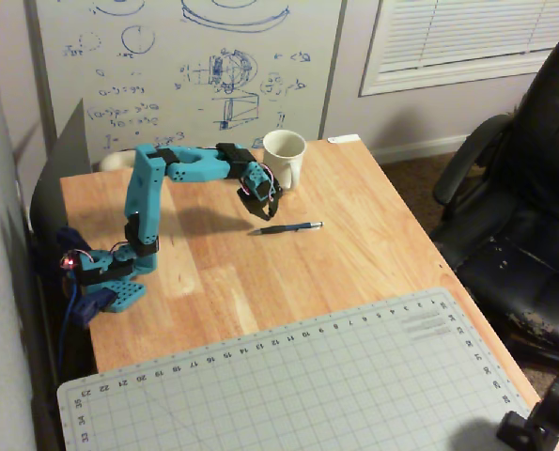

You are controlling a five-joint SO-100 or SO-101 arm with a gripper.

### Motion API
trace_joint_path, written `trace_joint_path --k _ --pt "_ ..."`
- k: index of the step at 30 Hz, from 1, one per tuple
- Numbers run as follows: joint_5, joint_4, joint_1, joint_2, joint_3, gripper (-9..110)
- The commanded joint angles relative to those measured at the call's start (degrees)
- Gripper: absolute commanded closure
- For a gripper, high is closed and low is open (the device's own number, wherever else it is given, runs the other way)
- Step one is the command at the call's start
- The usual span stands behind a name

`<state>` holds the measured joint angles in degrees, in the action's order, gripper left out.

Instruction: Touch the pen.

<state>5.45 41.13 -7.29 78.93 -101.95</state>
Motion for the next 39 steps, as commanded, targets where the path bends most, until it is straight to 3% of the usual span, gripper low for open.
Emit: trace_joint_path --k 1,39 --pt "-0.53 -0.97 0.26 -0.70 5.98 101" --pt "0.09 -0.97 2.37 -4.66 8.79 101"
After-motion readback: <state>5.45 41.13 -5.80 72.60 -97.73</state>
